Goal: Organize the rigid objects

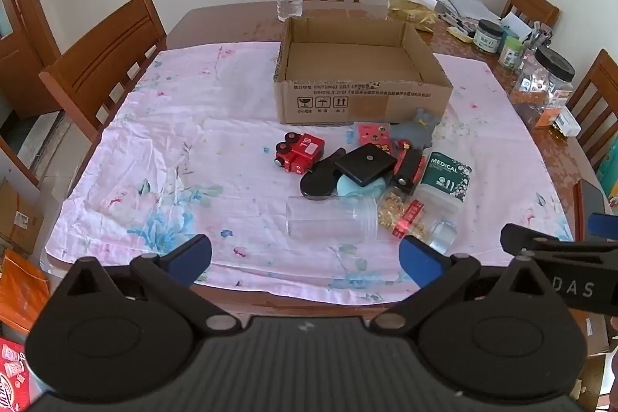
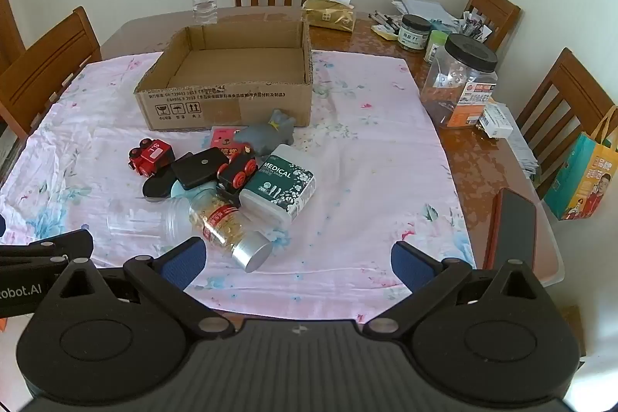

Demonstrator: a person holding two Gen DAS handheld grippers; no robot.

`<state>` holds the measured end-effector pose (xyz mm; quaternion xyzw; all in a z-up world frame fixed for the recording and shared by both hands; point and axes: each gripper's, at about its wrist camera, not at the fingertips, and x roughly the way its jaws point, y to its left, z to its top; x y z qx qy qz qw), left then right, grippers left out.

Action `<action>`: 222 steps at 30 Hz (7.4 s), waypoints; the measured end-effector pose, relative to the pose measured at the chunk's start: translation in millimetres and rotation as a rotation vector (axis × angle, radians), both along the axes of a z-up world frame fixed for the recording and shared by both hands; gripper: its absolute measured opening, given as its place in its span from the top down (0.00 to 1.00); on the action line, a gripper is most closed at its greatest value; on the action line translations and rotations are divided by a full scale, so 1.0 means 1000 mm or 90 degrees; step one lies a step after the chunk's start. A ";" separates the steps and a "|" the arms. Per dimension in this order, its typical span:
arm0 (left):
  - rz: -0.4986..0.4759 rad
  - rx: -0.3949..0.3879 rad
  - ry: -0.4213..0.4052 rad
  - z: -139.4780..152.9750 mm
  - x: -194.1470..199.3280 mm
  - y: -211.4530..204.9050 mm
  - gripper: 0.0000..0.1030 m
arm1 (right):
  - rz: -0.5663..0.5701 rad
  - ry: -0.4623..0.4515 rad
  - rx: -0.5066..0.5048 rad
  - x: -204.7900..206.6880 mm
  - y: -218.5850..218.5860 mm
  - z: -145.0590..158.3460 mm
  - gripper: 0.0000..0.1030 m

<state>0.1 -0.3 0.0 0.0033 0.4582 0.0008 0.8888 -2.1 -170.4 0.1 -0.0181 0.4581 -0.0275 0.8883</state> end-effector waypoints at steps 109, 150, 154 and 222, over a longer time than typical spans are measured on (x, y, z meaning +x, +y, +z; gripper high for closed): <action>-0.016 -0.042 -0.029 -0.047 0.023 0.002 0.00 | 0.062 -0.069 0.062 0.007 -0.037 -0.027 0.00; -0.030 -0.007 0.044 -0.145 0.100 0.029 0.00 | 0.168 0.049 -0.021 0.080 -0.047 -0.076 0.00; -0.042 -0.001 0.027 -0.148 0.099 0.027 0.00 | 0.211 0.068 -0.039 0.099 -0.041 -0.082 0.00; 0.022 0.030 -0.004 -0.127 0.103 0.010 0.07 | 0.616 0.156 -0.080 0.196 -0.018 -0.126 0.14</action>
